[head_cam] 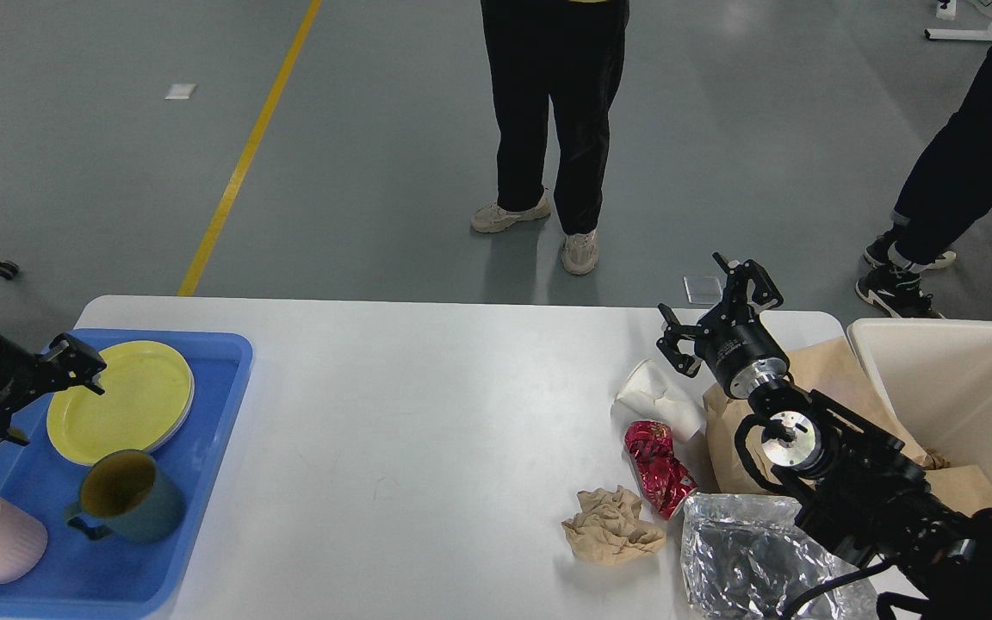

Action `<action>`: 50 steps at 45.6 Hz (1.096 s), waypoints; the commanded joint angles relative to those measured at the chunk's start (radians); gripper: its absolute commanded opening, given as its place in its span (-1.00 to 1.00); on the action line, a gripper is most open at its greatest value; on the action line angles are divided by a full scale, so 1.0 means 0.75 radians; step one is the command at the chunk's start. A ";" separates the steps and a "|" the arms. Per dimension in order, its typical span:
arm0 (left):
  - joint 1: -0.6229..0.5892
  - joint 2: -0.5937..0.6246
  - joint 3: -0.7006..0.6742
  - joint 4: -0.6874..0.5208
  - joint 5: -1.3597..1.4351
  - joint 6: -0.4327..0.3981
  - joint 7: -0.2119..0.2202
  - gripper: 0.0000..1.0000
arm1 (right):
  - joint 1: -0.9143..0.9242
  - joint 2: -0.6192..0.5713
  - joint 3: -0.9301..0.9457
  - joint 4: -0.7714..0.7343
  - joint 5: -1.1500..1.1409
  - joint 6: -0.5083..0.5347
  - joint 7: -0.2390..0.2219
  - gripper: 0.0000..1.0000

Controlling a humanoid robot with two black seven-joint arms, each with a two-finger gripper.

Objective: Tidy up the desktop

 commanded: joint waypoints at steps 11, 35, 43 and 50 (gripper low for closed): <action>-0.221 -0.116 -0.089 0.000 0.010 -0.090 -0.008 0.92 | 0.000 0.000 0.000 0.000 0.000 0.000 0.000 1.00; -0.307 -0.006 -1.064 0.049 0.008 -0.068 -0.004 0.93 | 0.000 0.000 0.000 0.000 0.000 0.000 0.000 1.00; -0.312 0.023 -1.300 0.179 0.014 -0.070 -0.004 0.93 | 0.000 0.000 0.000 0.000 0.000 0.000 0.000 1.00; -0.287 0.025 -1.475 0.316 0.014 -0.076 -0.014 0.93 | 0.000 0.000 0.000 0.000 -0.002 0.000 0.000 1.00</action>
